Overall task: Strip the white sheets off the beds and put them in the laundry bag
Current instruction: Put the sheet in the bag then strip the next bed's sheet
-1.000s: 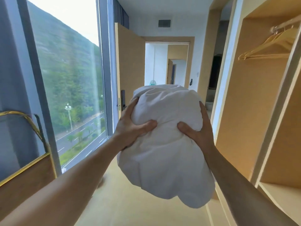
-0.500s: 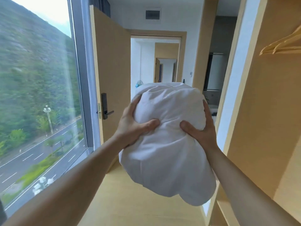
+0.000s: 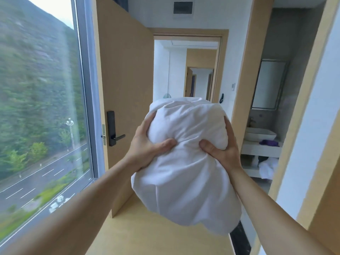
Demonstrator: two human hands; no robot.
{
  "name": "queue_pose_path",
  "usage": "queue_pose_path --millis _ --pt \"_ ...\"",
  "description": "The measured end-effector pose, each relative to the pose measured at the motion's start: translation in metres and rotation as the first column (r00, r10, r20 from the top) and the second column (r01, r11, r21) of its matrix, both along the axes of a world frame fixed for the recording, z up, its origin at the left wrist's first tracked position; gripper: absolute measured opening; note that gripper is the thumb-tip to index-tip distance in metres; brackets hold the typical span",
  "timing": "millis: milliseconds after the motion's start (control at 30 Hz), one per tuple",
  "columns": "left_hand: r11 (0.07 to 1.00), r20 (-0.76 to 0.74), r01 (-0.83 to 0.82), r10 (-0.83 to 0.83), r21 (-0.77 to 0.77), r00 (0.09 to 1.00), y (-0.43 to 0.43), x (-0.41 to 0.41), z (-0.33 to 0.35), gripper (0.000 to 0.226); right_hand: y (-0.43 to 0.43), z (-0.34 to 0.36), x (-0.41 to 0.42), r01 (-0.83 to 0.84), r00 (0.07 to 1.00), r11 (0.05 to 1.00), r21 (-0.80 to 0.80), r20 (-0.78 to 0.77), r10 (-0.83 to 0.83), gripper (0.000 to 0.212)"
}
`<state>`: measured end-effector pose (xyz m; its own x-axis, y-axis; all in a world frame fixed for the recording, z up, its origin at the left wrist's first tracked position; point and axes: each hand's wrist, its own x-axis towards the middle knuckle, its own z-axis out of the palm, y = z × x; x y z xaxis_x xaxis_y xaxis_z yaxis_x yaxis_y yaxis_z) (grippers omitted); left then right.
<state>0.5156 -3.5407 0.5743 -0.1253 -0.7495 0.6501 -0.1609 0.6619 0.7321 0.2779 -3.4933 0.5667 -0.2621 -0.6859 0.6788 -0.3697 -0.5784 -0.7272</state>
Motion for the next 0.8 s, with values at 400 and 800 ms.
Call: queue_pose_path --millis 400,800 --pt "0.999 -0.024 -0.042 0.043 0.026 0.999 -0.263 -0.013 -0.021 0.107 -0.279 -0.017 -0.016 -0.035 0.998 0.999 -0.023 -0.043 0.034 0.101" --pt "0.994 0.005 0.102 -0.102 0.04 0.995 -0.52 -0.06 -0.015 0.11 -0.511 -0.023 -0.063 0.118 0.993 0.992 0.045 -0.028 -0.117 0.121"
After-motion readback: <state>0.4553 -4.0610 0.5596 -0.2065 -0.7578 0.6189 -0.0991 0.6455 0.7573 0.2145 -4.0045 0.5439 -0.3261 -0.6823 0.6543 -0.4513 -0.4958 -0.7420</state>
